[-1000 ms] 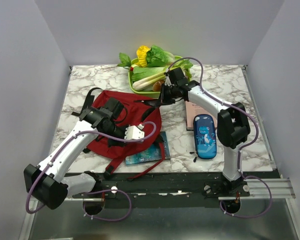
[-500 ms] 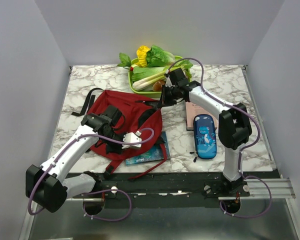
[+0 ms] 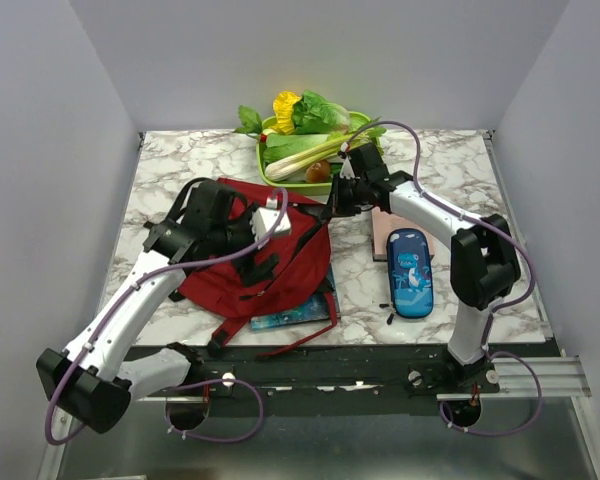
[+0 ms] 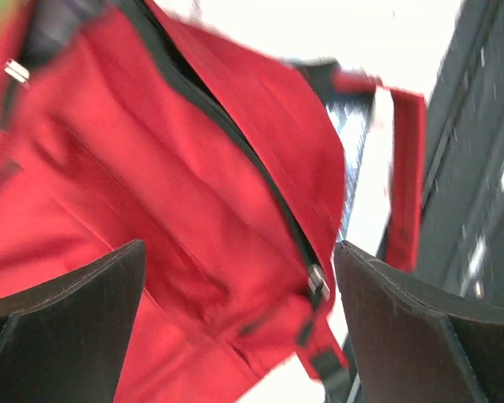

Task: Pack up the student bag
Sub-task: Unzip the student bag at the center of the board.

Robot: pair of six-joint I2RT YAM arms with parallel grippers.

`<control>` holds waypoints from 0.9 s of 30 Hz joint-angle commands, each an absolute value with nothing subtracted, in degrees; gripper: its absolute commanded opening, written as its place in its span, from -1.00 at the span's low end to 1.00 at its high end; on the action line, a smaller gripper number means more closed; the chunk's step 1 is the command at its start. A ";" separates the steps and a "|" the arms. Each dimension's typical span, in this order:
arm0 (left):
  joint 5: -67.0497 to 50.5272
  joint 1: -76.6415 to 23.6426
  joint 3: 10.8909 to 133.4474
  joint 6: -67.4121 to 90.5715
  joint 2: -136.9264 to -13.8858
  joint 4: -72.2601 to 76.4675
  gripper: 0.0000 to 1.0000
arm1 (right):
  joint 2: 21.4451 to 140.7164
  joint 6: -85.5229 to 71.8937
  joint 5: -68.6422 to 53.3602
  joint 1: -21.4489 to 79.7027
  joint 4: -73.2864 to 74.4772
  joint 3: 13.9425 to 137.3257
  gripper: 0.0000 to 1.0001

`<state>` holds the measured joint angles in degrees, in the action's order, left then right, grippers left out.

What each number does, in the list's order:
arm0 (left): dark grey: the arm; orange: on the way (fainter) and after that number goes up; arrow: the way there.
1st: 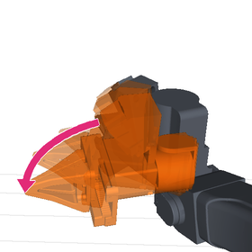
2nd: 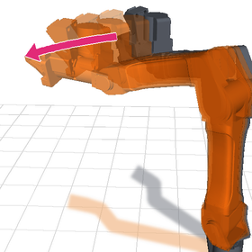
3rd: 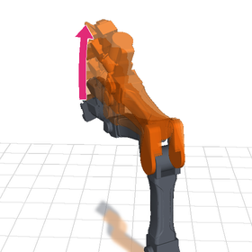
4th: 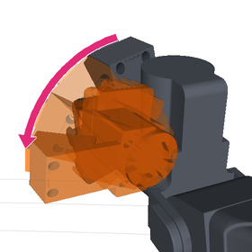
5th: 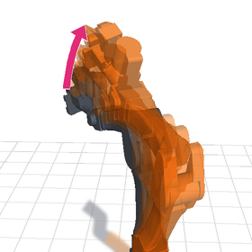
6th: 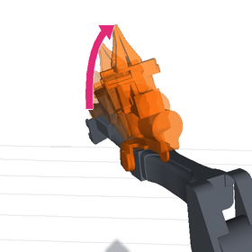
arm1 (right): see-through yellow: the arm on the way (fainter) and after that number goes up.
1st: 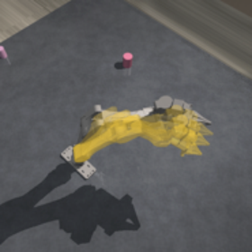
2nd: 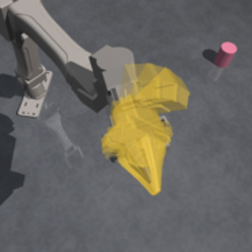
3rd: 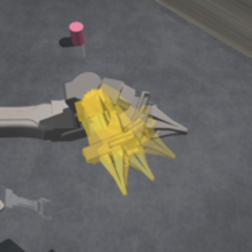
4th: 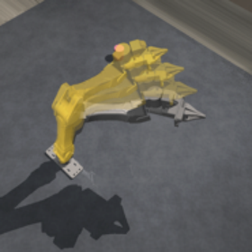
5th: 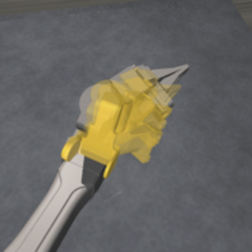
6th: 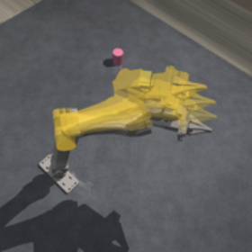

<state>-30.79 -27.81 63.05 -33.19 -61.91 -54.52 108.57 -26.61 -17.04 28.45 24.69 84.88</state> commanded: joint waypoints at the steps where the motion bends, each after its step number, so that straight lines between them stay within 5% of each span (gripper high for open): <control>1: -35.06 -27.86 67.50 -16.27 -68.35 -35.70 0.97 | 104.33 -27.25 -19.33 29.00 21.27 82.01 -0.99; 19: -32.61 -29.97 66.36 -18.80 -83.58 -27.15 0.88 | 101.25 -26.54 -20.13 30.06 19.34 77.78 -0.99; 21: -32.70 -29.88 66.10 -19.77 -83.76 -27.33 0.68 | 101.16 -26.54 -20.13 30.15 19.25 77.43 -0.99; 23: -32.09 -29.45 65.48 -20.04 -83.94 -26.63 0.27 | 101.07 -26.54 -20.21 30.23 19.25 77.26 -0.99; 25: -30.94 -28.83 65.39 -19.95 -84.11 -26.46 -0.59 | 100.72 -26.46 -20.13 30.23 19.25 76.91 -0.99; 27: -30.06 -27.16 65.39 -20.13 -83.85 -26.28 -0.74 | 100.46 -26.11 -20.04 30.23 19.25 76.55 -0.99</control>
<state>-32.38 -29.28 65.95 -18.87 -83.66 -27.88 103.09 -26.94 -18.96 29.80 20.40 77.62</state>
